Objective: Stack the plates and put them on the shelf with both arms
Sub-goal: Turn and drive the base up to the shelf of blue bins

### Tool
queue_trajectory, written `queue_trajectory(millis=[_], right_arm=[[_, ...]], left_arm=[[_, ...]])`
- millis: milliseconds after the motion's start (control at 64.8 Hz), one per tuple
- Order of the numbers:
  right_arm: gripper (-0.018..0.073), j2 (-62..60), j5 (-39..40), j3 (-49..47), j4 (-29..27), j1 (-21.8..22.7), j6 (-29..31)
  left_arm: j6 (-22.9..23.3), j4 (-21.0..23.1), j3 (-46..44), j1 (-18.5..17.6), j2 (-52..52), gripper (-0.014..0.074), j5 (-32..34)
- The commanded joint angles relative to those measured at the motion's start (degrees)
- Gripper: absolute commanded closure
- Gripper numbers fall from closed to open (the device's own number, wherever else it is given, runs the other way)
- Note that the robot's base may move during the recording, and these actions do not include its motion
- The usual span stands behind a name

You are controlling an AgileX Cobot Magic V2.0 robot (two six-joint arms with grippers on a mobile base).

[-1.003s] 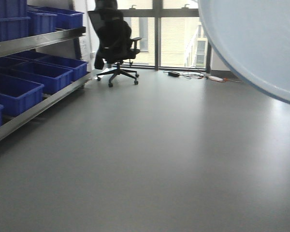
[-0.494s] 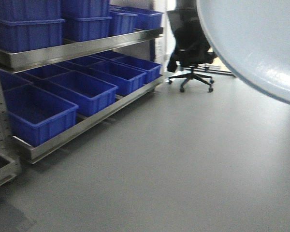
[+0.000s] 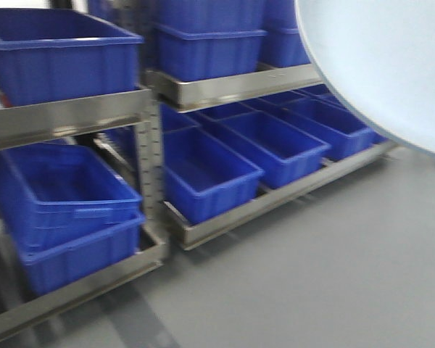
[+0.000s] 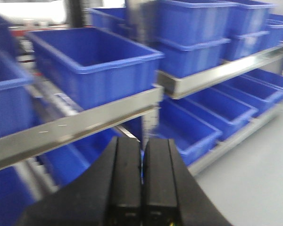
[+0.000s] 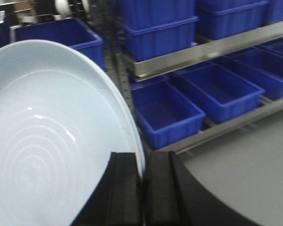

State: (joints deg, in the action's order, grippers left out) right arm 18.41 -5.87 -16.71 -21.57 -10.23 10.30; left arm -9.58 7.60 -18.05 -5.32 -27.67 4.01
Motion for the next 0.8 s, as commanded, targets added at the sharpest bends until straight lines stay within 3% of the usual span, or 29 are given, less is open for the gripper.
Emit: queue_trajectory(millis=[0,787], right_arm=[[0.0511,0.23,5.25,-1.90,-0.24,0.16,0.14],[0.0511,0.23,5.25,-1.90,-0.24,0.16,0.14]], left_arm=[[0.21,0.12,-2.02,0.12,-0.37,0.0514,4.53],[0.21,0.12,-2.02,-0.01,-0.37,0.0514,4.53]])
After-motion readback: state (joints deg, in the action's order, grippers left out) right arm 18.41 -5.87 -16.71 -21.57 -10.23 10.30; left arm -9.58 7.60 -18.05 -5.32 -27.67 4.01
